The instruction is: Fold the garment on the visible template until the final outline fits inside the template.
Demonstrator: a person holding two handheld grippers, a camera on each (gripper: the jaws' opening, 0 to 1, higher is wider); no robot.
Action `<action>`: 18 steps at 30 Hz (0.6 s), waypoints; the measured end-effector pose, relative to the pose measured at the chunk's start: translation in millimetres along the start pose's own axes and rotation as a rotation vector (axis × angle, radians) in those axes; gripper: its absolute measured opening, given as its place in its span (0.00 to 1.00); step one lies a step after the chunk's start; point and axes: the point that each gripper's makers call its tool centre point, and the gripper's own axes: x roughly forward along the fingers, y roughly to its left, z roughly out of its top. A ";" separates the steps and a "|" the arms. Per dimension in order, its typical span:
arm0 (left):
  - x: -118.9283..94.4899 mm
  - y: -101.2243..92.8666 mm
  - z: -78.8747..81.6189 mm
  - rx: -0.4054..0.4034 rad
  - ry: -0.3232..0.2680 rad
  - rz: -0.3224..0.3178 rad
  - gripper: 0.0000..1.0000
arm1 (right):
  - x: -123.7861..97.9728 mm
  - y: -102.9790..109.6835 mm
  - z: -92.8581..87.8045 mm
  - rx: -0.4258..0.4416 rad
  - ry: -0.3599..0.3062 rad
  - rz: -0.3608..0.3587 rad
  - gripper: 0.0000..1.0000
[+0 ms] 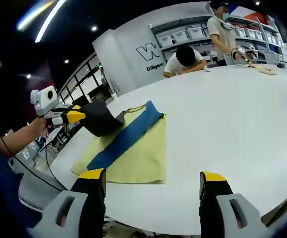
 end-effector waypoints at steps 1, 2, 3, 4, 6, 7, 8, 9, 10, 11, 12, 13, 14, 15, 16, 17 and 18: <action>1.3 -2.5 -3.1 0.000 0.005 -0.009 0.03 | 0.2 -1.9 -0.4 0.001 -0.001 -0.001 0.77; 2.1 -4.0 -4.8 0.002 0.006 -0.013 0.03 | 0.2 -3.3 -0.6 0.001 0.000 -0.003 0.77; 1.6 -7.9 -3.2 0.002 0.007 -0.015 0.03 | 0.2 -3.6 -0.6 0.001 0.000 -0.004 0.77; 1.8 -10.2 -3.3 0.001 0.008 -0.018 0.03 | 0.1 -4.2 -0.1 0.002 -0.002 -0.006 0.77; 4.9 -12.2 -9.8 -0.001 0.014 -0.020 0.03 | 0.1 -5.1 0.3 0.006 -0.005 -0.008 0.77; 5.3 -12.7 -10.6 -0.001 0.015 -0.020 0.03 | 0.4 -5.1 0.1 0.006 -0.005 -0.008 0.77; 7.0 -16.6 -14.6 0.006 0.023 -0.024 0.03 | 0.6 -5.1 -0.1 0.007 -0.004 -0.008 0.77; 7.5 -17.5 -15.7 0.007 0.026 -0.025 0.03 | 0.7 -5.0 -0.3 0.006 -0.003 -0.008 0.77; 8.7 -19.4 -18.9 0.008 0.032 -0.028 0.03 | 0.9 -5.1 -0.7 0.006 -0.001 -0.009 0.77; 9.9 -21.5 -22.3 0.009 0.041 -0.029 0.03 | 0.8 -4.7 -0.9 0.006 -0.001 -0.008 0.77; 11.0 -23.6 -25.6 0.011 0.050 -0.031 0.03 | 0.8 -4.3 -1.1 0.005 -0.001 -0.008 0.77; 13.4 -27.2 -31.7 0.014 0.068 -0.032 0.03 | 0.9 -4.0 -1.6 0.009 -0.002 -0.007 0.77; 15.2 -29.1 -35.3 0.011 0.074 -0.031 0.03 | 0.8 -3.3 -2.2 0.009 -0.001 -0.007 0.77; 16.9 -31.5 -38.8 0.004 0.081 -0.029 0.03 | 0.8 -2.9 -3.1 0.009 0.000 -0.007 0.77; 18.6 -32.8 -41.8 -0.001 0.085 -0.031 0.03 | 0.6 -2.3 -3.8 0.010 0.001 -0.008 0.77; 21.1 -34.8 -48.6 -0.014 0.101 -0.035 0.03 | 0.4 -1.9 -4.6 0.012 0.001 -0.008 0.77; 21.9 -35.6 -50.6 -0.017 0.106 -0.036 0.04 | 0.5 -2.1 -4.7 0.013 0.002 -0.007 0.77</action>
